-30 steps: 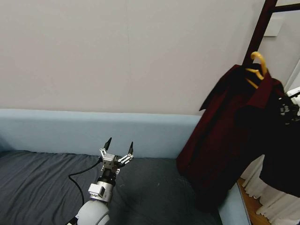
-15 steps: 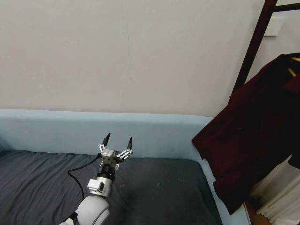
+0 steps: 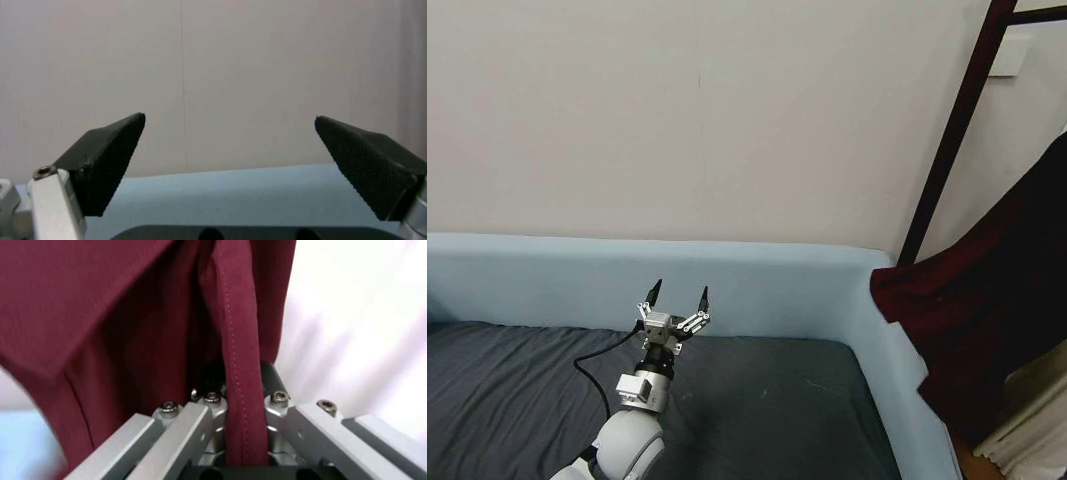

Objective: Pick up the clothes from the sofa and hang them on the clothes hanger.

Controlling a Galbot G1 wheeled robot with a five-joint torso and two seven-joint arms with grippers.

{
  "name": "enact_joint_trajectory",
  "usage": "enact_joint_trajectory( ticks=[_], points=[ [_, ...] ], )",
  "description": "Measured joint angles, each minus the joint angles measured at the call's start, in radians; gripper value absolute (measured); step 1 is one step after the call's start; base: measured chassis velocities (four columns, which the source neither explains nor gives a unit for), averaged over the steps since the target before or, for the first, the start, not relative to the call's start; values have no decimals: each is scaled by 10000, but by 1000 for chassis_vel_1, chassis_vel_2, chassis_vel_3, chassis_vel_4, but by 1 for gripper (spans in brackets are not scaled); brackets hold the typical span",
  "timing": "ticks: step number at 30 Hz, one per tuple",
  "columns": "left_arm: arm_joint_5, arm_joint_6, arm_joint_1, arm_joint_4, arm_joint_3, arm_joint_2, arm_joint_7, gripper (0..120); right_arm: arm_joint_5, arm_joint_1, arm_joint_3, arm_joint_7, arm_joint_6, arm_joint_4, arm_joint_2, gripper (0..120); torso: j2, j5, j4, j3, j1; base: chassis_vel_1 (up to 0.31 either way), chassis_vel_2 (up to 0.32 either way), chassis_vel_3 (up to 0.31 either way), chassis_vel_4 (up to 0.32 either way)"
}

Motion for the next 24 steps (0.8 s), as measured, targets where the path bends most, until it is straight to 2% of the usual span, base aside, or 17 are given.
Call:
enact_joint_trajectory(
  ticks=[2,3,7,8,12,15,17,24],
  points=[
    [9,12,77,-12,-82,-13,-39,100,354,987,-676,164,19,-186,641,1,0,0,5,0,0,0,0,0,0],
    [9,12,77,-12,-82,-13,-39,100,354,987,-676,164,19,-186,641,1,0,0,5,0,0,0,0,0,0],
    [45,30,464,-186,-296,85,-116,100,474,3344,-2517,888,-297,-764,1878,1,-1,-2,5,1,0,0,0,0,0],
    [45,30,464,-186,-296,85,-116,100,474,3344,-2517,888,-297,-764,1878,1,-1,-2,5,1,0,0,0,0,0],
    [75,0,895,-342,-660,238,-256,100,652,5436,-4159,2354,-1092,-1882,3322,1,-1,-2,6,1,1,0,0,0,0],
    [86,-21,1027,-394,-812,265,-318,100,655,5991,-4603,2720,-1150,-2361,3772,1,-1,-5,10,2,1,0,0,0,0],
    [154,-49,1137,-435,-944,261,-355,100,634,6444,-4965,2998,-1168,-2842,4141,1,-1,-2,4,1,1,0,0,0,0],
    [366,-188,1318,-462,-1072,128,-383,100,846,6902,-5031,3507,-681,-3730,4667,1,0,1,-2,0,1,0,0,0,0]
  ],
)
